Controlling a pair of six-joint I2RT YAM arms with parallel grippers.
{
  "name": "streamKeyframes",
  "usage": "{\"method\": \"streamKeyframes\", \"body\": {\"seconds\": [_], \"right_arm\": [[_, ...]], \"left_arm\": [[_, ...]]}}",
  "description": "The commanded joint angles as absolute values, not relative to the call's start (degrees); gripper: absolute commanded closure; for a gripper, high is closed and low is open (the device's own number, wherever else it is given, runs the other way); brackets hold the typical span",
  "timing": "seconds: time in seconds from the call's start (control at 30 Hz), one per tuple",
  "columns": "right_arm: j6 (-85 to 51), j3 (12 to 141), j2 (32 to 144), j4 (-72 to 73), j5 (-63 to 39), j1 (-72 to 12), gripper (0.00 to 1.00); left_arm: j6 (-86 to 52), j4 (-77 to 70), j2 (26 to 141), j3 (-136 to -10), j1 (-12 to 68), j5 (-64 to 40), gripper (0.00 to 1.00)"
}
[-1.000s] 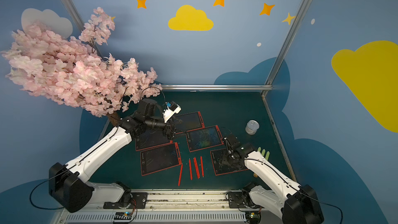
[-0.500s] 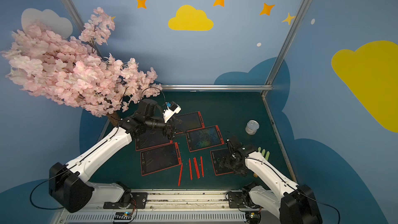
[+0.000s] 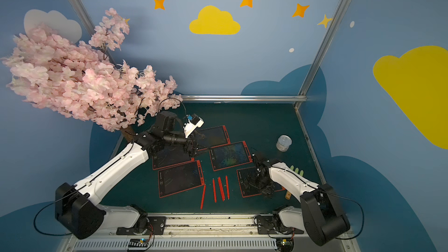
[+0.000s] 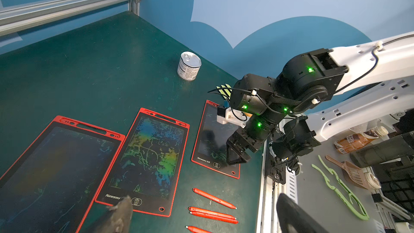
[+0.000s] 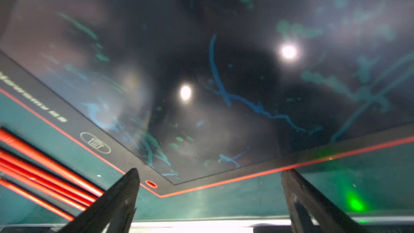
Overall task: Place the stylus back onto the writing tablet
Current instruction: Move the writing tablet to the center of the board.
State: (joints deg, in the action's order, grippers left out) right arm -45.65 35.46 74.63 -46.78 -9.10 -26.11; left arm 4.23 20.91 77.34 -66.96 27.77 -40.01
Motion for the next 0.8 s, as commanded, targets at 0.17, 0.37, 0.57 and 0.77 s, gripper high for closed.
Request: {"method": "streamKeyframes", "body": {"seconds": [0.17, 0.37, 0.57, 0.77], "right_arm": [[-42.4, 38.2, 82.7, -35.4, -14.2, -28.4, 0.06], [-44.7, 42.7, 86.6, -33.5, -13.5, -32.0, 0.09], [-46.7, 44.5, 88.7, -30.8, -13.8, -33.4, 0.09], [-48.2, 46.6, 89.6, -28.4, -14.3, -34.2, 0.09]], "left_arm": [[4.0, 20.5, 77.3, -66.4, 27.9, -39.7, 0.01], [4.4, 20.7, 77.1, -66.5, 27.9, -39.1, 0.01], [4.4, 20.7, 76.9, -66.5, 27.9, -39.1, 0.01], [4.4, 20.7, 76.7, -66.4, 27.9, -38.9, 0.01]]}}
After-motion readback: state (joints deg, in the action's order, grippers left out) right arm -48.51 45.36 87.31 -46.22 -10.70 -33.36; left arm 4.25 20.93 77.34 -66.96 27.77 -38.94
